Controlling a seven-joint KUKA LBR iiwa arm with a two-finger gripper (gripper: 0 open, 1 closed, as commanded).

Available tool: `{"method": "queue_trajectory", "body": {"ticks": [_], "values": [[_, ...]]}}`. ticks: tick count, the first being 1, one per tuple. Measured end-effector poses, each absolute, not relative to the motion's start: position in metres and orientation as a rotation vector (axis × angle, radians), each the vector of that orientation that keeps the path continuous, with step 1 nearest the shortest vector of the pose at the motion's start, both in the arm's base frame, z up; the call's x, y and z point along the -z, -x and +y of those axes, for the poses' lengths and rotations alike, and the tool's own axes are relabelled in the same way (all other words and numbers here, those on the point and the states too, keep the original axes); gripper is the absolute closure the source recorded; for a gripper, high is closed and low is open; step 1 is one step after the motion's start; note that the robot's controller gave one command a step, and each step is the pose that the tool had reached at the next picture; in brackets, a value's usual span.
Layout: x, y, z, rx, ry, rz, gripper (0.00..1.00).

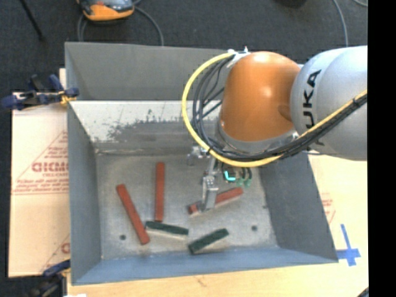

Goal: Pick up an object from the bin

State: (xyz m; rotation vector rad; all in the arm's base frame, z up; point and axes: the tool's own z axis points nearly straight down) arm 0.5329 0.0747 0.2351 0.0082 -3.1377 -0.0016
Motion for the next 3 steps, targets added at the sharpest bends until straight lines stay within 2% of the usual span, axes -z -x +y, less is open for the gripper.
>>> {"method": "queue_trajectory", "body": {"ticks": [1,2,3], "values": [[-0.239,-0.534,0.074,0.003,-0.005,-3.145,0.00],[-0.188,-0.520,0.072,0.002,-0.041,-3.151,0.00],[-0.143,-0.521,0.052,-0.001,-0.255,-3.134,0.00]]}}
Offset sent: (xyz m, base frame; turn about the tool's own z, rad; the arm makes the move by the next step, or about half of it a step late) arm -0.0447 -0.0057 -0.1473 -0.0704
